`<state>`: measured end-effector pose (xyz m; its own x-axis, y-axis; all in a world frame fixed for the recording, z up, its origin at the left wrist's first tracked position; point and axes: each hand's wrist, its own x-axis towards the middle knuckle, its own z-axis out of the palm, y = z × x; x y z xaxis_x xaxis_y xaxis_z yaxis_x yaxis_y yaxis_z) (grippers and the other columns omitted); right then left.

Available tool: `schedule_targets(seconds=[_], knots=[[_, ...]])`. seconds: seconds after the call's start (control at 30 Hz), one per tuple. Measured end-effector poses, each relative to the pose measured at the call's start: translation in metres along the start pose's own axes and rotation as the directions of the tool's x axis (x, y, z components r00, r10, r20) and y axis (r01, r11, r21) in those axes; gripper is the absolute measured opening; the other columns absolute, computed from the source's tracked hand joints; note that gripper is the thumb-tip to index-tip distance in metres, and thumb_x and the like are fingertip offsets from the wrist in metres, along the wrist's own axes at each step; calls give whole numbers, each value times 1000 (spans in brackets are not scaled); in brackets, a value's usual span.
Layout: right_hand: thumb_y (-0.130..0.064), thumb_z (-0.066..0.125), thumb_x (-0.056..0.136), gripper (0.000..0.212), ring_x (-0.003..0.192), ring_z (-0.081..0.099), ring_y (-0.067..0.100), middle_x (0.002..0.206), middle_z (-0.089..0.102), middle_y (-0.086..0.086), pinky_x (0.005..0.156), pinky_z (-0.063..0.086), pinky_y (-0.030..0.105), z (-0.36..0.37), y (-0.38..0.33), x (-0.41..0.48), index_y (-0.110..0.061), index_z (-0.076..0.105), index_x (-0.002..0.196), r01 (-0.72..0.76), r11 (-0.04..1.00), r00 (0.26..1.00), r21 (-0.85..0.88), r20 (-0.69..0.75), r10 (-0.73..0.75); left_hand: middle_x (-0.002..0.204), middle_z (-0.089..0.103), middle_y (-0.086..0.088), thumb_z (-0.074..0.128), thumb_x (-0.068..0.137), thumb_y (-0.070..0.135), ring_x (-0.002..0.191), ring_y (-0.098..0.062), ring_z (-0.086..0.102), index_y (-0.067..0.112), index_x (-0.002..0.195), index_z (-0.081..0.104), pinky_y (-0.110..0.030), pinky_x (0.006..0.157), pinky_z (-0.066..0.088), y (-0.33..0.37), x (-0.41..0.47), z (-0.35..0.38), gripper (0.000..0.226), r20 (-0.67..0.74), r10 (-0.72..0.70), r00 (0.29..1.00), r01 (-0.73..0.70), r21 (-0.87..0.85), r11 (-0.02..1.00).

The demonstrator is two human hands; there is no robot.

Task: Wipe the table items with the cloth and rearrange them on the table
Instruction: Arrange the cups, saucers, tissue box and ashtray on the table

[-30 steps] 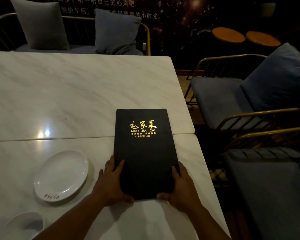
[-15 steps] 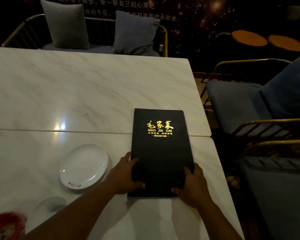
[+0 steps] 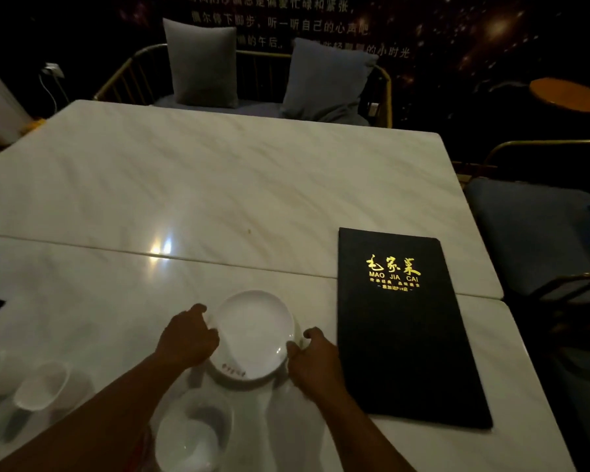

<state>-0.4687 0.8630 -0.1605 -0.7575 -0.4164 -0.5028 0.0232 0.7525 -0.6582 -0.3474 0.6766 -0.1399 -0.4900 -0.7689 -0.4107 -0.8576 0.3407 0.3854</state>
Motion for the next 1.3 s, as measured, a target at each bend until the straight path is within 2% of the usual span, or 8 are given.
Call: schedule_targets(seconds=[0.1, 0.17, 0.3, 0.53, 0.67, 0.97, 1.17, 1.3], knots=[[-31, 64, 91, 32, 89, 64, 15, 109, 68, 3, 74, 55, 25, 15, -5, 4, -18, 57, 119, 10, 999, 999, -47, -38, -12, 118, 68, -12, 68, 85, 15, 104, -26, 64, 9, 125, 62, -35, 93, 53, -12, 10, 3, 40, -34, 67, 997, -70, -77, 995], [-24, 65, 91, 24, 81, 61, 10, 101, 70, -1, 68, 51, 19, 18, -7, 10, -17, 60, 113, -4, 999, 997, -46, -82, 0, 112, 71, -9, 70, 82, 11, 98, -23, 66, 9, 122, 67, -30, 90, 52, -15, 18, 3, 41, -42, 102, 994, -106, -99, 989], [-16, 67, 91, 21, 82, 63, 10, 90, 67, -4, 76, 57, 25, 16, -12, 25, -17, 64, 111, -39, 999, 988, 29, -150, 42, 101, 73, -7, 73, 83, 11, 89, -19, 66, 12, 120, 69, -31, 89, 54, -3, 32, 1, 38, -44, 144, 989, -148, -143, 979], [-15, 67, 91, 28, 102, 67, 19, 111, 71, 3, 90, 57, 37, -6, -28, 67, -18, 66, 119, -47, 999, 972, 12, -229, 49, 78, 61, 5, 67, 86, 1, 78, -22, 66, 7, 115, 71, -39, 82, 59, 28, 59, 2, 30, -85, 227, 970, -242, -279, 929], [-13, 67, 91, 33, 103, 67, 20, 113, 71, 5, 91, 57, 41, -11, -34, 83, -17, 64, 123, -60, 998, 966, 35, -250, 67, 82, 62, 0, 67, 86, 0, 80, -27, 69, 6, 120, 68, -45, 84, 59, 38, 73, 3, 34, -79, 218, 973, -231, -316, 920], [-14, 68, 91, 34, 101, 69, 22, 112, 71, 7, 87, 59, 42, -8, -31, 93, -16, 63, 124, -48, 998, 960, 37, -274, 57, 83, 64, 1, 68, 85, 5, 82, -25, 68, 11, 118, 70, -42, 85, 59, 40, 84, 3, 33, -87, 217, 972, -233, -312, 921], [-23, 65, 94, 40, 113, 63, 28, 123, 66, 13, 94, 52, 36, -11, -36, 78, -11, 57, 131, -55, 998, 962, 6, -269, 54, 97, 70, -5, 69, 89, 22, 96, -21, 65, 10, 132, 59, -34, 98, 50, 35, 72, -3, 46, -70, 191, 979, -204, -300, 932], [-20, 60, 94, 11, 92, 65, 19, 103, 68, 4, 80, 56, 34, -5, -32, 35, -18, 60, 105, -62, 998, 972, 21, -224, 65, 83, 68, -2, 64, 92, 29, 80, -21, 69, 12, 97, 69, -43, 83, 59, 20, 49, -22, 19, -20, 183, 983, -183, -227, 957]])
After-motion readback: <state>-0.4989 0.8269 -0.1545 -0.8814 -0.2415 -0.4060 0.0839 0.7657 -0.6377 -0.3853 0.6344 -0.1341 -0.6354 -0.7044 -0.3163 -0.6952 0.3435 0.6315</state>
